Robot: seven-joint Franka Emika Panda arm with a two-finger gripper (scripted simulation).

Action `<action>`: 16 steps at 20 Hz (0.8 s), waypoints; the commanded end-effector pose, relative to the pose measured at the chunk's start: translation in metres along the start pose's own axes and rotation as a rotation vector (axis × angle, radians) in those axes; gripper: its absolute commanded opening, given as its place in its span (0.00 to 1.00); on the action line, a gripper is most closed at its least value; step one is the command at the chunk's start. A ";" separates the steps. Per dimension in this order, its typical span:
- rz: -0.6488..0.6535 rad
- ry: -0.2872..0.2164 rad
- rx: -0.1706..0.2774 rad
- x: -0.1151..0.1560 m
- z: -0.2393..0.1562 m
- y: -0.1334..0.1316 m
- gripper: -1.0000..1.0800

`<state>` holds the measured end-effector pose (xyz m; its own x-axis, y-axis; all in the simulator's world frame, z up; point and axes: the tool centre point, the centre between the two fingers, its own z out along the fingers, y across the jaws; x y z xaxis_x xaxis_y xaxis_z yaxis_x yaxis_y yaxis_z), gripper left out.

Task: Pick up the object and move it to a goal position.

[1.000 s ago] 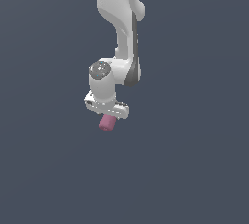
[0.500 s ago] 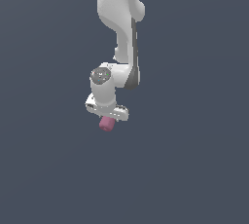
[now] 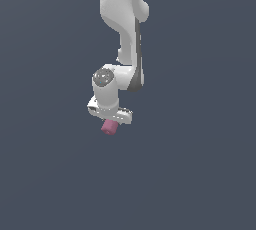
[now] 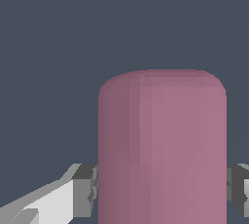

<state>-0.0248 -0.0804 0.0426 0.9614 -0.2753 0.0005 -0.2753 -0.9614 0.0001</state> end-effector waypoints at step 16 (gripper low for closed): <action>0.000 0.000 0.000 0.018 -0.103 0.042 0.00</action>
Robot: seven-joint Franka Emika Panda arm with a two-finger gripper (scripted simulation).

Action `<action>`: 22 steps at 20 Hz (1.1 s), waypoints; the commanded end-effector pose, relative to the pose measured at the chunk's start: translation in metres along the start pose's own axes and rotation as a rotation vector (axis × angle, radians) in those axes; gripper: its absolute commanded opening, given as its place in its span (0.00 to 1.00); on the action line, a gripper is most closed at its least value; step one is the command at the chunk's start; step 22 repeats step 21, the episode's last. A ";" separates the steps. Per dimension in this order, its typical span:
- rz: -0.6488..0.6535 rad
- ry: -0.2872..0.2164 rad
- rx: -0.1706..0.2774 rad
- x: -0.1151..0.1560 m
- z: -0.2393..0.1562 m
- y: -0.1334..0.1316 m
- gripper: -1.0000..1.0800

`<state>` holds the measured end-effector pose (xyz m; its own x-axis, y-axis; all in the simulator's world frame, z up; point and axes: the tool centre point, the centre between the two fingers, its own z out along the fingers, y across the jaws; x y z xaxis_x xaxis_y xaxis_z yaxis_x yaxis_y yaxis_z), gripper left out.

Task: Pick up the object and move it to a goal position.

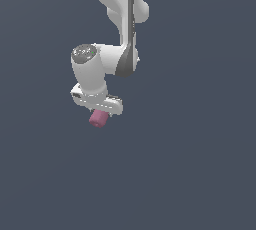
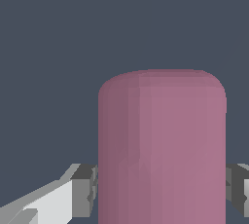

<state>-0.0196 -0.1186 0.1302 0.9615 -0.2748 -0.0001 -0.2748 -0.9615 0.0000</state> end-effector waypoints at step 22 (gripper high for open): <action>-0.001 0.000 0.000 0.030 -0.130 0.052 0.00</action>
